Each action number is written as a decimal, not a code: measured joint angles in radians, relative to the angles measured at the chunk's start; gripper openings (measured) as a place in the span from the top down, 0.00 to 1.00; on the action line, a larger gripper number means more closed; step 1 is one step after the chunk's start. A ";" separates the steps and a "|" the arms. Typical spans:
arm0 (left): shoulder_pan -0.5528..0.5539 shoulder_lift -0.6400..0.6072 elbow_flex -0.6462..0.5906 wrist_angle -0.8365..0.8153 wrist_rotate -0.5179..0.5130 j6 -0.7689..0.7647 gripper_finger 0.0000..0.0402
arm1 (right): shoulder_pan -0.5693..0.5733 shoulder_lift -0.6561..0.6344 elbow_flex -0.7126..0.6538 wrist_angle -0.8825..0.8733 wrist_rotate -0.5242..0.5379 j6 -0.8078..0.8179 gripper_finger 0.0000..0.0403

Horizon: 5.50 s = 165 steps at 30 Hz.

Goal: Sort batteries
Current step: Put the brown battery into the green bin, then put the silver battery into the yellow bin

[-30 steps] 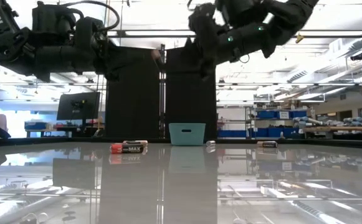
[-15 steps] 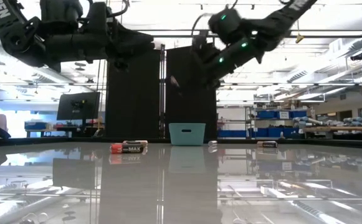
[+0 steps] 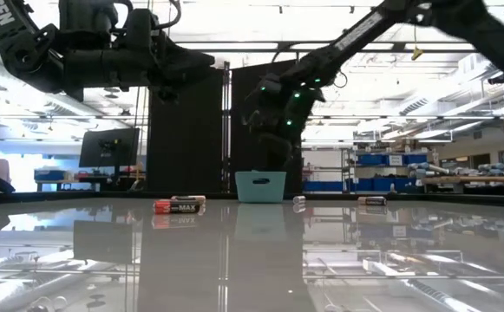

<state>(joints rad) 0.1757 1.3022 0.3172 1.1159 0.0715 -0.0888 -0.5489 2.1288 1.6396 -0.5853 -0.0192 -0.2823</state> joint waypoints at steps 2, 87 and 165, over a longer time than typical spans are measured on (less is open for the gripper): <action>0.000 0.000 0.000 -0.018 0.000 -0.001 0.62 | -0.010 0.058 0.091 -0.083 -0.003 -0.019 0.86; 0.305 0.408 0.488 -1.249 -0.136 -0.003 0.64 | 0.446 -0.741 -0.879 0.543 0.269 0.255 0.96; -1.215 0.006 0.400 -1.869 -0.181 -1.292 0.88 | 0.508 -0.479 -0.743 0.749 0.127 0.175 0.98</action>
<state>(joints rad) -1.0389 1.3087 0.7175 -0.7529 -0.1095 -1.3805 -0.0404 1.6497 0.8967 0.1638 0.1078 -0.1078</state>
